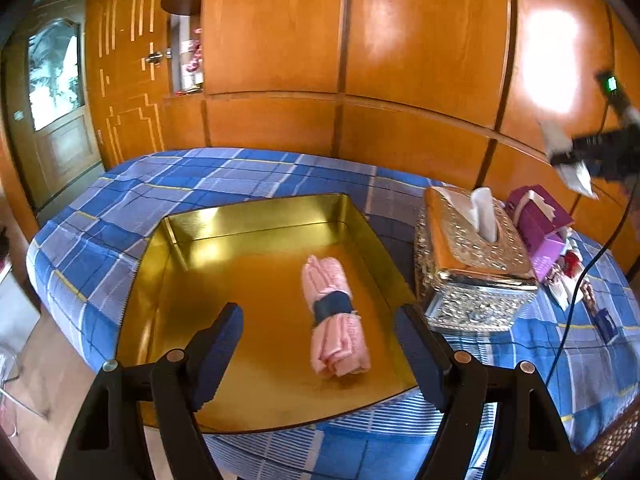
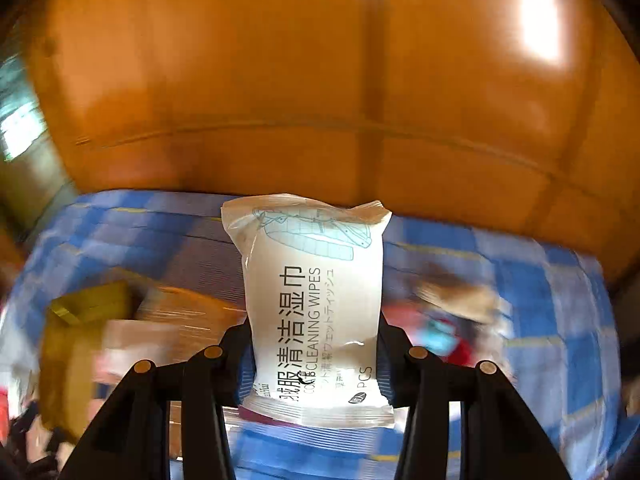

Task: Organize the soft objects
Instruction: 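Grasp the white wipes pack with the right tool and drop it in the gold tray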

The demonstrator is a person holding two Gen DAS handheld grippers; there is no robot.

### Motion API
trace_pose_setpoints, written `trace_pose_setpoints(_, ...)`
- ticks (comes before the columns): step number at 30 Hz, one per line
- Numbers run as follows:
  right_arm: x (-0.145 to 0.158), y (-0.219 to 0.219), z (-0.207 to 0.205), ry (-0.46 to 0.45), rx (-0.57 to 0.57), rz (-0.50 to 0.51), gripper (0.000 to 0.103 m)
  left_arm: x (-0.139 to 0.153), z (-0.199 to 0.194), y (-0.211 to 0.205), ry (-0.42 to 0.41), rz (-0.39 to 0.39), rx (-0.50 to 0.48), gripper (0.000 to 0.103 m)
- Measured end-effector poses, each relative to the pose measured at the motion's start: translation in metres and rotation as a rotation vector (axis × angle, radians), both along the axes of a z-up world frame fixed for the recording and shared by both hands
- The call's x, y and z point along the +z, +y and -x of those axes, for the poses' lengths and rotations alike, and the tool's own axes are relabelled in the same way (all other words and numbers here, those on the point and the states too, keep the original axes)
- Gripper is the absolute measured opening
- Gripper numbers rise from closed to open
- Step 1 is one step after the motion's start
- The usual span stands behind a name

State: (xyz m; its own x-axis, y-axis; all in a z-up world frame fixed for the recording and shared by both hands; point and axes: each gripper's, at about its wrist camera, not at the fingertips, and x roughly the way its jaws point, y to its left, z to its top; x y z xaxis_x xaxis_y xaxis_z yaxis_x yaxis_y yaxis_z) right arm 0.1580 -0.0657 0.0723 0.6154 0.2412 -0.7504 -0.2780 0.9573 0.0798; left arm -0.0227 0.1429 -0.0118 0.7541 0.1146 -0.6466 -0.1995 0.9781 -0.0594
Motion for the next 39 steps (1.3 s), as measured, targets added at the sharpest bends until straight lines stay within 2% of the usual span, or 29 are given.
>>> trace_pose_setpoints(4, -0.005, 0.073, 0.022, 0.009, 0.195, -0.034, 0.047, 0.002, 0.006, 0.011, -0.006, -0.005, 0.038, 0.078)
trace_pose_setpoints(7, -0.025, 0.123, 0.037, 0.053, 0.326, -0.028, 0.047, 0.004, 0.010, 0.019, -0.014, -0.010, 0.063, 0.078)
trace_pose_setpoints(9, -0.037, 0.145, 0.043, 0.078, 0.375, -0.019, 0.047, 0.005, 0.012, 0.025, -0.021, -0.003, 0.084, 0.078)
trace_pose_setpoints(15, -0.075, 0.187, 0.044, 0.156, 0.460, 0.023, 0.047, 0.003, 0.012, 0.040, -0.029, 0.024, 0.125, 0.078)
trace_pose_setpoints(22, -0.107, 0.226, 0.041, 0.191, 0.480, 0.094, 0.048, -0.005, 0.009, 0.054, -0.011, 0.046, 0.161, 0.078)
trace_pose_setpoints(26, -0.118, 0.235, 0.033, 0.183, 0.456, 0.130, 0.054, -0.007, 0.009, 0.056, -0.003, 0.052, 0.166, 0.078)
trace_pose_setpoints(27, -0.118, 0.234, 0.032, 0.180, 0.444, 0.134, 0.064, -0.007, 0.009, 0.057, -0.004, 0.051, 0.166, 0.078)
trace_pose_setpoints(29, -0.114, 0.231, 0.033, 0.152, 0.431, 0.131, 0.072, -0.008, 0.009, 0.056, -0.003, 0.047, 0.167, 0.081)
trace_pose_setpoints(34, -0.095, 0.214, 0.046, 0.106, 0.416, 0.090, 0.072, -0.006, 0.010, 0.053, -0.008, 0.041, 0.164, 0.081)
trace_pose_setpoints(39, -0.071, 0.180, 0.073, 0.005, 0.390, 0.071, 0.072, -0.001, 0.012, 0.046, -0.023, 0.028, 0.140, 0.081)
